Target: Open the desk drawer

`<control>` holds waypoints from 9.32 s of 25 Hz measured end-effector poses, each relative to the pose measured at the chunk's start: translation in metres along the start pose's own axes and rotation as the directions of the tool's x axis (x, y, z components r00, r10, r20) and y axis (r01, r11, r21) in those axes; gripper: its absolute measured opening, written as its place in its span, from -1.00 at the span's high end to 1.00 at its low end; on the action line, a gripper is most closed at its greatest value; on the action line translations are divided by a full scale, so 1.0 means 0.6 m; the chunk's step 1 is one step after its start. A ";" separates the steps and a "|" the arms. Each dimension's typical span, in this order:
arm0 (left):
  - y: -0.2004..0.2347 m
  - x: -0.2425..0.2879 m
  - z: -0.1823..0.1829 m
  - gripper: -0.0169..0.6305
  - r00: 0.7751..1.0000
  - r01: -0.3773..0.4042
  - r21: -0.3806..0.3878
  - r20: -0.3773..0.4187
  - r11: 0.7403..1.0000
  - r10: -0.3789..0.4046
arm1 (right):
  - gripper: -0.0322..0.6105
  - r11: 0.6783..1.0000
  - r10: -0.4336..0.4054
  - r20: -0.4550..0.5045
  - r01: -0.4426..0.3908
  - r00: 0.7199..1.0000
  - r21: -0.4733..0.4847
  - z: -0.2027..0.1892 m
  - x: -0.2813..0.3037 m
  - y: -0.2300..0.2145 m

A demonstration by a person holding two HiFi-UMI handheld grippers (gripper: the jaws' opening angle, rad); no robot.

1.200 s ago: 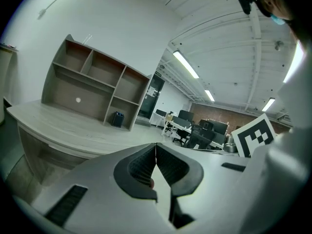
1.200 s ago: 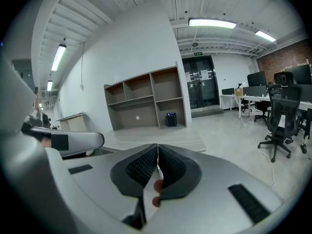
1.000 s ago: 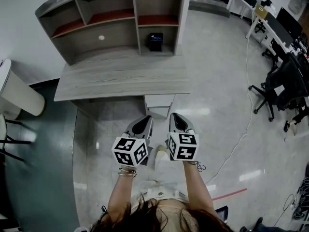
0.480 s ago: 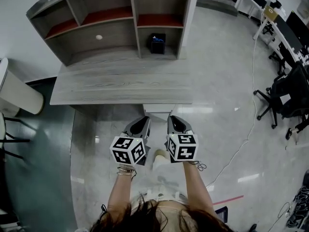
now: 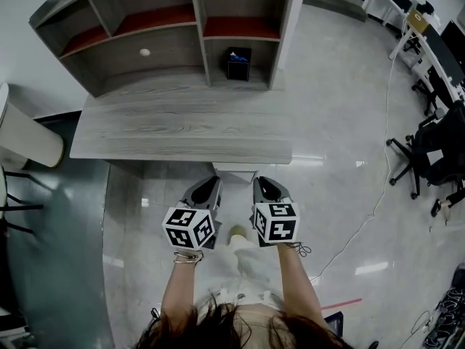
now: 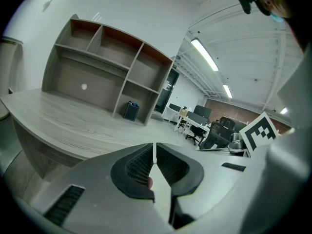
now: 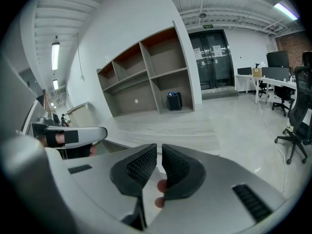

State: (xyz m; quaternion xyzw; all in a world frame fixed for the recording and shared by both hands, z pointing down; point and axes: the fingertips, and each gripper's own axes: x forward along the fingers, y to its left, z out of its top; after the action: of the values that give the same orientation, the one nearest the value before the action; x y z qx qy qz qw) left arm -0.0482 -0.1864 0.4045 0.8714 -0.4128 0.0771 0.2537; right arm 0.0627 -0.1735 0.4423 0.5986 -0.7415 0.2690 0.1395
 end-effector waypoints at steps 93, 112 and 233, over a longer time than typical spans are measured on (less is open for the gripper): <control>0.240 0.195 -0.250 0.68 0.958 -0.081 0.037 -0.274 0.996 0.088 | 0.50 0.997 -0.073 -0.295 0.065 0.953 -0.037 -0.215 0.258 -0.148; 0.257 0.236 -0.256 0.55 0.953 -0.050 0.067 -0.295 0.997 0.068 | 0.41 0.999 -0.050 -0.277 0.044 0.960 -0.027 -0.215 0.286 -0.163; 0.193 0.103 -0.401 0.55 0.922 -0.088 0.060 -0.372 0.994 0.104 | 0.40 0.995 -0.103 -0.368 0.095 0.924 -0.042 -0.372 0.174 -0.123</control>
State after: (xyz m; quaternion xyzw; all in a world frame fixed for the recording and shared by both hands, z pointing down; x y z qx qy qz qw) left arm -0.0781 -0.1685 0.6762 0.8245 -0.3971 0.2632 0.3053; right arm 0.0824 -0.1423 0.6968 0.5723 -0.6739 0.3608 0.2969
